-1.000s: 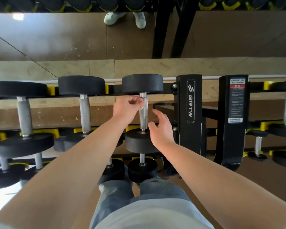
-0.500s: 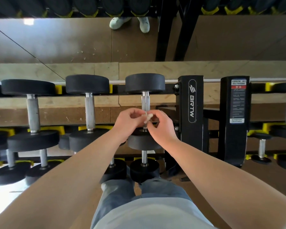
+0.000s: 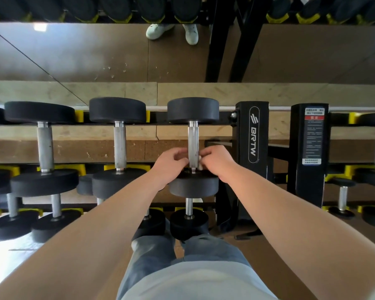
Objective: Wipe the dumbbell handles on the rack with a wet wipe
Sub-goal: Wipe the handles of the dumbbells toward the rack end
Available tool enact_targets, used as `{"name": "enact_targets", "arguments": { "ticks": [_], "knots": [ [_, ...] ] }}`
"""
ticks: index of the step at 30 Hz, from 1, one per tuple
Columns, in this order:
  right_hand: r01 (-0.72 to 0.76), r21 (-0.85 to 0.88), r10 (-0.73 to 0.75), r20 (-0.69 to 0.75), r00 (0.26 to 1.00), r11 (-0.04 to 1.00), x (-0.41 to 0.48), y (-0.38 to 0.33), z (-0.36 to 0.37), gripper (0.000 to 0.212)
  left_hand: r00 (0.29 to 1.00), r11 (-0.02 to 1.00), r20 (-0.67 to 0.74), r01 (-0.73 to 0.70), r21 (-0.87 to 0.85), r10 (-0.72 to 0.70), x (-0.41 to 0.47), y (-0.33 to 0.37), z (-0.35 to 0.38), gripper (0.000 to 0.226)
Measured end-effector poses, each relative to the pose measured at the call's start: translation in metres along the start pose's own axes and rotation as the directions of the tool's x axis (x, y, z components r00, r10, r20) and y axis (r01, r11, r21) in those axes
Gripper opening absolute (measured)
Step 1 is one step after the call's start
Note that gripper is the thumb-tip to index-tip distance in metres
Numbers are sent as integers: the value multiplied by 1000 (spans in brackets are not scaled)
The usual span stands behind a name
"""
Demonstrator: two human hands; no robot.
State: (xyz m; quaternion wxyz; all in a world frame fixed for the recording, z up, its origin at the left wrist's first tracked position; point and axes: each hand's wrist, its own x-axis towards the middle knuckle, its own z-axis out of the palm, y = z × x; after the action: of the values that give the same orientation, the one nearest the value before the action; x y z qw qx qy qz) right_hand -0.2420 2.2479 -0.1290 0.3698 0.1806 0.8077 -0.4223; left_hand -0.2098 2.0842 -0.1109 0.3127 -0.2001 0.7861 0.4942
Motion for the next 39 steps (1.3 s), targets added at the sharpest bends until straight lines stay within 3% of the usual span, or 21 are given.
{"name": "enact_targets", "arguments": {
  "ticks": [2,4,6,8,10,12,13,15,18,21,26,28,30,33,36,39],
  "knots": [
    [-73,337,88,-30,996,939,10,-10,-1,38,1000,1000,7,3,-1,-3,1,0,-1,41],
    [-85,630,132,-28,991,772,20,-18,-6,42,1000,1000,8,1,-7,-1,1,-1,-1,40],
    [-84,724,95,26,995,684,20,-20,-10,36,1000,1000,8,2,-4,-2,1,-1,-1,39],
    [-106,595,44,117,992,796,12,-14,-13,25,1000,1000,7,13,-4,-13,0,0,-1,39],
    [-91,295,33,197,980,951,6,-4,-14,24,1000,1000,8,18,2,-18,0,1,0,38],
    [-54,70,39,200,979,996,4,1,-14,25,1000,1000,12,27,12,-27,0,3,0,36],
    [-48,52,39,175,984,997,4,0,-13,25,999,999,11,32,17,-32,0,4,1,35],
    [-56,200,44,66,997,978,4,-9,-12,30,999,999,18,40,16,-40,1,6,0,35],
    [96,403,-56,-110,992,910,4,-27,-13,30,999,999,35,35,8,-35,1,7,-1,37],
    [234,193,-212,-128,969,953,-4,-34,-12,18,998,998,29,53,-19,-52,-1,8,-1,36],
    [260,-258,-261,31,965,930,-29,-11,-3,10,997,997,19,70,-25,-69,-2,10,-2,38],
    [270,-253,-274,22,962,929,-31,-8,-1,10,998,998,22,62,-32,-61,-5,10,-3,38],
    [270,-152,-287,-107,952,951,-27,-16,-3,5,998,997,27,66,-40,-65,-7,11,-3,39],
    [218,50,-194,-299,934,975,-7,-34,-6,17,996,997,19,82,-4,-82,-9,11,-2,45],
    [126,68,-109,-211,971,990,8,-41,-12,21,998,998,17,62,12,-62,-11,11,-1,51],
    [73,-171,-67,40,997,983,1,-29,-14,26,999,1000,28,31,0,-31,-9,10,0,46]
  ]
}}
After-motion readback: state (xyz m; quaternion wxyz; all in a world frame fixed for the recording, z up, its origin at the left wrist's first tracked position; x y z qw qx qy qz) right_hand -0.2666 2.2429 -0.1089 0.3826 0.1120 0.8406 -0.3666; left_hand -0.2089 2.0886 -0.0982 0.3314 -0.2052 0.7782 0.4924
